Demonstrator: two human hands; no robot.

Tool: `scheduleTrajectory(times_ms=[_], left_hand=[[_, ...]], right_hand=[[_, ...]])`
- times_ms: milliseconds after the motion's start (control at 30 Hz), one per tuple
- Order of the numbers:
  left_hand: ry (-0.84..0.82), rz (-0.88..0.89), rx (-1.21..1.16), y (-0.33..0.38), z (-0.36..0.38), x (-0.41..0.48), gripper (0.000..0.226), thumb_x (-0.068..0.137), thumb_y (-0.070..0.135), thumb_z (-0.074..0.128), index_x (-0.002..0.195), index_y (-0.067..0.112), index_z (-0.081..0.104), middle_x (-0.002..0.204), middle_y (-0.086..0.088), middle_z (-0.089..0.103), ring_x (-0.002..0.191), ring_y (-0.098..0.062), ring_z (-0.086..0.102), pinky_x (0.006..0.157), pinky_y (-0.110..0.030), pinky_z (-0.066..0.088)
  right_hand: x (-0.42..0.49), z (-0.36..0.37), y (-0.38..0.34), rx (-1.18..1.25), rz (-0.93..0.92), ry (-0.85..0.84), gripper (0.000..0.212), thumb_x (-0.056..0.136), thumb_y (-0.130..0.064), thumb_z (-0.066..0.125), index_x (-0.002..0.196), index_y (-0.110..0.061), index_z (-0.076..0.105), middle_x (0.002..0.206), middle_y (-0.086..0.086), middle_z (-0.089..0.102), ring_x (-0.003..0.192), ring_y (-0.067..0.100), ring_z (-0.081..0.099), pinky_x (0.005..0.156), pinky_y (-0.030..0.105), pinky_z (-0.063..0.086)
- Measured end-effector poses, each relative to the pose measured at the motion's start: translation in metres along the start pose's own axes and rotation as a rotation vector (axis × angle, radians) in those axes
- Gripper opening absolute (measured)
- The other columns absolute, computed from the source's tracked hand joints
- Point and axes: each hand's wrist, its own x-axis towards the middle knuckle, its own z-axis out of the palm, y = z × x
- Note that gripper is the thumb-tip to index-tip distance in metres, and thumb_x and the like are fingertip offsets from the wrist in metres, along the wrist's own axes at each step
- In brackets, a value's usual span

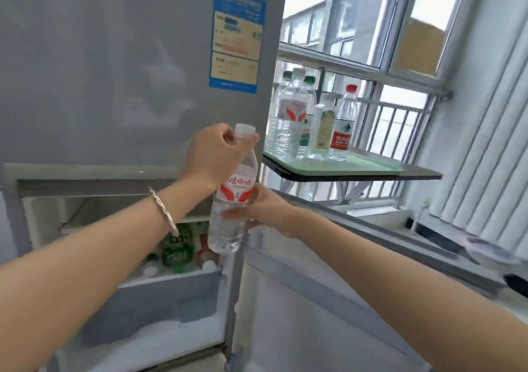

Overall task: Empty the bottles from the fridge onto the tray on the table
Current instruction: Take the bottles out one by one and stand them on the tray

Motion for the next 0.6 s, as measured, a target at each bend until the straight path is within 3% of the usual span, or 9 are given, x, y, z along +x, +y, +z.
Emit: scheduleTrajectory(times_ms=[100,167,267,367,433,500,600], left_hand=[[-0.040,0.026,-0.211,0.039,0.012,0.021,0.047,0.081,0.064,0.055,0.087,0.018,0.061,0.075,0.002,0.058,0.066,-0.012,0.051,0.064,-0.026,0.043],[-0.036,0.008,-0.333,0.056,0.022,0.031,0.050,0.086,0.062,0.047,0.106,0.017,0.056,0.089,0.000,0.061,0.076,-0.012,0.058,0.074,-0.030,0.050],[-0.059,-0.045,-0.396,0.064,0.049,0.042,0.032,0.089,0.055,0.041,0.095,0.025,0.051,0.083,0.002,0.059,0.077,-0.018,0.061,0.084,-0.045,0.055],[-0.168,-0.081,-0.433,0.067,0.078,0.047,0.029,0.082,0.053,0.037,0.084,0.028,0.051,0.088,-0.005,0.061,0.086,-0.023,0.059,0.092,-0.054,0.050],[-0.271,-0.074,-0.418,0.065,0.098,0.050,0.045,0.088,0.053,0.034,0.103,0.019,0.059,0.111,-0.011,0.064,0.101,-0.025,0.059,0.098,-0.053,0.046],[-0.353,-0.090,-0.387,0.066,0.117,0.055,0.059,0.094,0.053,0.029,0.134,0.015,0.049,0.138,-0.006,0.054,0.125,-0.026,0.050,0.108,-0.052,0.038],[-0.413,-0.082,-0.321,0.060,0.141,0.063,0.057,0.097,0.051,0.025,0.145,0.023,0.036,0.150,-0.003,0.042,0.138,-0.025,0.037,0.114,-0.049,0.029]], right_hand=[[-0.017,-0.043,-0.013,0.062,-0.047,0.212,0.066,0.069,-0.020,0.086,0.125,-0.016,0.051,0.115,0.005,0.067,0.101,0.020,0.068,0.080,0.032,0.058],[-0.024,-0.071,-0.021,0.079,-0.092,0.329,0.070,0.069,-0.024,0.086,0.129,-0.013,0.050,0.117,0.009,0.067,0.102,0.022,0.066,0.078,0.031,0.055],[-0.027,-0.108,-0.030,0.105,-0.176,0.475,0.066,0.074,-0.028,0.082,0.130,-0.014,0.050,0.110,0.007,0.067,0.096,0.016,0.064,0.078,0.026,0.050],[-0.017,-0.137,-0.033,0.106,-0.234,0.590,0.071,0.076,-0.030,0.080,0.132,-0.010,0.042,0.113,0.007,0.064,0.093,0.011,0.061,0.074,0.023,0.047],[-0.004,-0.153,-0.029,0.116,-0.247,0.631,0.068,0.077,-0.028,0.079,0.129,-0.007,0.040,0.116,0.010,0.063,0.093,0.013,0.062,0.069,0.021,0.045],[0.009,-0.166,-0.021,0.112,-0.260,0.661,0.061,0.079,-0.030,0.078,0.124,-0.009,0.042,0.117,0.011,0.063,0.098,0.019,0.063,0.072,0.023,0.046],[0.032,-0.180,-0.007,0.085,-0.256,0.639,0.059,0.080,-0.036,0.075,0.123,-0.011,0.044,0.118,0.007,0.062,0.107,0.023,0.059,0.086,0.033,0.046]])
